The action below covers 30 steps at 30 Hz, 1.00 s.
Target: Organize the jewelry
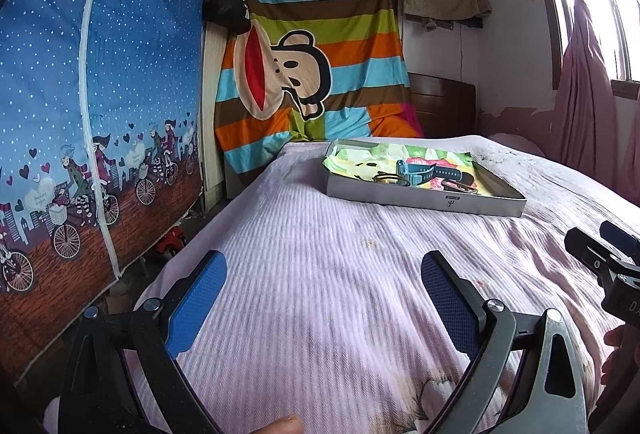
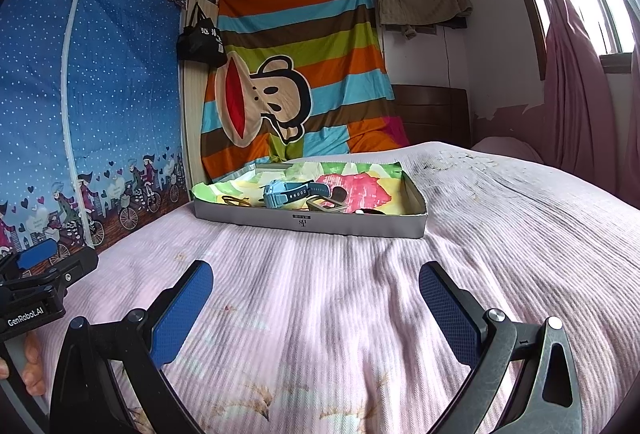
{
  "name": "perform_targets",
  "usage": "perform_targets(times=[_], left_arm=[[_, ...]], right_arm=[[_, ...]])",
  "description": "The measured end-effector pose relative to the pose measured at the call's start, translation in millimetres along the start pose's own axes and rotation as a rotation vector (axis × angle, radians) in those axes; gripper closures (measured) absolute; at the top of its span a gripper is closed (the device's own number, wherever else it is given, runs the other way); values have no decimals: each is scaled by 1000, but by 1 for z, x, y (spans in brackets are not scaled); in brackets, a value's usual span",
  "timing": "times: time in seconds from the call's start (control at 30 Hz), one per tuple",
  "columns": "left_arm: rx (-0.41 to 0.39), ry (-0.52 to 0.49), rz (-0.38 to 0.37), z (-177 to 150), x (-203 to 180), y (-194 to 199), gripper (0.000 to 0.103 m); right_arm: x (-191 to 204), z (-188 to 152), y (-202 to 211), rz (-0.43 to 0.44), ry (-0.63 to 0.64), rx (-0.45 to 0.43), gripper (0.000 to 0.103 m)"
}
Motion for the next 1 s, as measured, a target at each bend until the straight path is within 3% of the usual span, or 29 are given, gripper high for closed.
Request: perform_targets(times=[1.0], left_arm=[[-24,-9,44,-4,2,0,8]], right_arm=[[6,-2,-5,3,28,18,0]])
Point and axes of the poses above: each gripper's, at about its wrist camera, not at the fingertips, and y roughly against the way its jaws point, x to its left, z to its top, the point moved 2 cm from there along -y, roughly the way its jaws point, and after that the axes turned 15 degrees about x, right-handed, at the moved point
